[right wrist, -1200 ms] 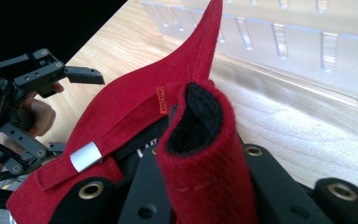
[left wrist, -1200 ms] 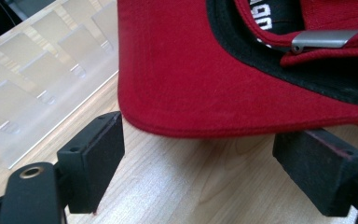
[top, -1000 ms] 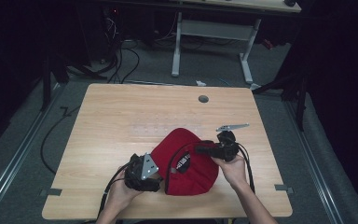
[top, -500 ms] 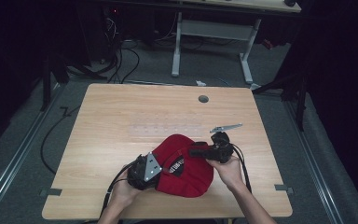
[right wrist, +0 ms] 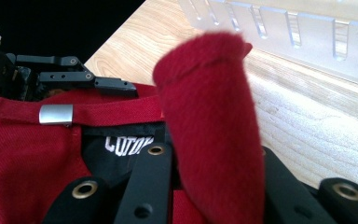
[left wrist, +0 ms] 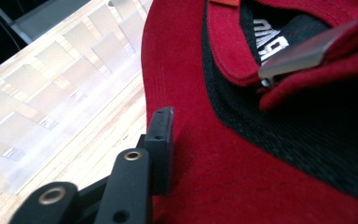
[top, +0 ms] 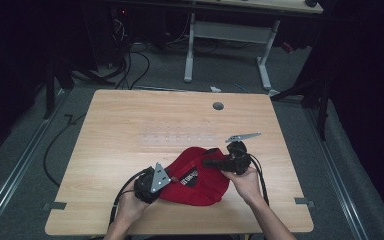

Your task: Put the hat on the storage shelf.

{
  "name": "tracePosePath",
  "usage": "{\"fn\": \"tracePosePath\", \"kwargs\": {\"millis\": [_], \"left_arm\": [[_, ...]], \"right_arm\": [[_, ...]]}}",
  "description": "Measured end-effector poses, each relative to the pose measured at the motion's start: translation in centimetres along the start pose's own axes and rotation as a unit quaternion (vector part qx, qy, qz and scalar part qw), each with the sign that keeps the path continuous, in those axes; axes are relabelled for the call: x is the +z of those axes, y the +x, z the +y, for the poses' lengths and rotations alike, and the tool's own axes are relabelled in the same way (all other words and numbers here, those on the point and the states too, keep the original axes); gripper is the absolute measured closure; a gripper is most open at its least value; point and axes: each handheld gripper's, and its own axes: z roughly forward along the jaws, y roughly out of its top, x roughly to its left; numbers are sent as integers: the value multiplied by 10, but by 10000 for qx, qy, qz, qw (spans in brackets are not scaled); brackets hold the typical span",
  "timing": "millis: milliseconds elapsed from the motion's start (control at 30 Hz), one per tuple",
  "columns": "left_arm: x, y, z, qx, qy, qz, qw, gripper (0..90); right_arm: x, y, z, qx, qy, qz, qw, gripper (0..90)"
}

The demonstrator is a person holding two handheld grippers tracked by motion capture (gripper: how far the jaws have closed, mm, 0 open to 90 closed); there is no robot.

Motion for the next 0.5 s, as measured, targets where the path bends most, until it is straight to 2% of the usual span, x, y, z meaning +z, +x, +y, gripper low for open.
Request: {"fn": "tracePosePath", "kwargs": {"millis": [33,100,233,300,500], "left_arm": [[0,0,0,0,0,0,10000,674],[-3,-2,1,14,-33,-130,9999,723],[-4,-5,4,24,89,-254,9996,757],[-4,-6,4,55,131,-250,9996,774],[-5,-13,6,361,279,-336,9984,830]], "right_arm": [[0,0,0,-17,-13,0,10000,801],[-2,0,1,3,-62,9,10000,796],[-2,-3,1,44,-97,11,9999,774],[-3,-4,2,42,-111,-1,9999,765],[-9,-9,3,156,-366,-59,9992,683]]}}
